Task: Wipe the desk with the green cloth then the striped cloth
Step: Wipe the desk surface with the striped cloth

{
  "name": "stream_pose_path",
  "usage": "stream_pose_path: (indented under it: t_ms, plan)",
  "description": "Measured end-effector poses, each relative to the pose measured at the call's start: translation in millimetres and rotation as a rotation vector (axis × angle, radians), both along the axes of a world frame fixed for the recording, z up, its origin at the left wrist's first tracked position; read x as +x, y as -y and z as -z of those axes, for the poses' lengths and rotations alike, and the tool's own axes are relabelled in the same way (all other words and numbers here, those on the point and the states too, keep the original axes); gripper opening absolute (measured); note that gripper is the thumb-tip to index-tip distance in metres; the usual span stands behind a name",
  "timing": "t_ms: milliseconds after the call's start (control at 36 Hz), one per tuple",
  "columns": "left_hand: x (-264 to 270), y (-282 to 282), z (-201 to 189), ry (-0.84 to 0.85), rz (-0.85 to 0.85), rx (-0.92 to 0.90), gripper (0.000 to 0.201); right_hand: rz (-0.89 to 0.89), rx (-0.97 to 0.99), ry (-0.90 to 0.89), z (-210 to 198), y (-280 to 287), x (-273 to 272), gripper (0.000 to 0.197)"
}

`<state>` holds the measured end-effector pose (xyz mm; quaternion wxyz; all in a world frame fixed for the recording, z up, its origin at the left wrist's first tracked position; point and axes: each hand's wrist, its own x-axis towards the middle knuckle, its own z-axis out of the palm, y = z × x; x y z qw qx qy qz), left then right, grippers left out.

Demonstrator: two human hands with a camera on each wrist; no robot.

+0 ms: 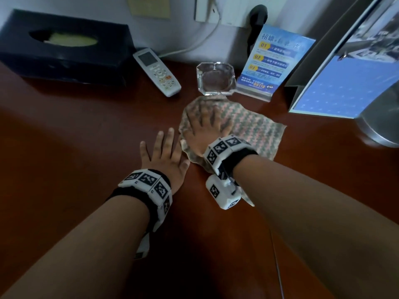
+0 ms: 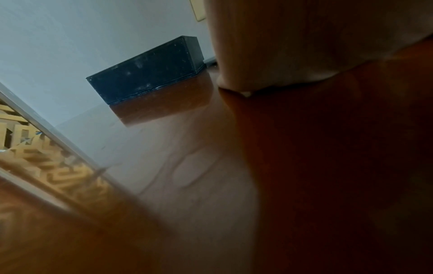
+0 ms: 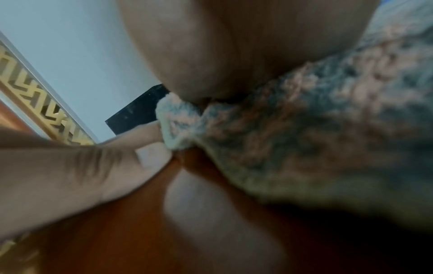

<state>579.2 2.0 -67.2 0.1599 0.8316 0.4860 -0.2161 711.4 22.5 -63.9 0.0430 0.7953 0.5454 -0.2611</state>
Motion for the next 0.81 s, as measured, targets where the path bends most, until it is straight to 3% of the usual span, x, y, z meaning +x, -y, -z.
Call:
stream_pose_path:
  t_ms: [278, 611, 722, 806]
  plan:
    - [1, 0, 1, 0.007, -0.012, -0.007, 0.059, -0.07, 0.023, 0.028, 7, -2, 29, 0.064]
    - [1, -1, -5, -0.013, -0.012, -0.062, 0.059, 0.25, 0.0, 0.074, 10, 52, 126, 0.065]
    - [1, -1, -5, -0.013, -0.012, -0.069, 0.059, 0.295, 0.009, 0.069, 7, 55, 119, 0.065]
    - [2, -3, -6, -0.017, -0.014, -0.073, 0.059, 0.222, 0.002, 0.078, 6, 69, 94, 0.065]
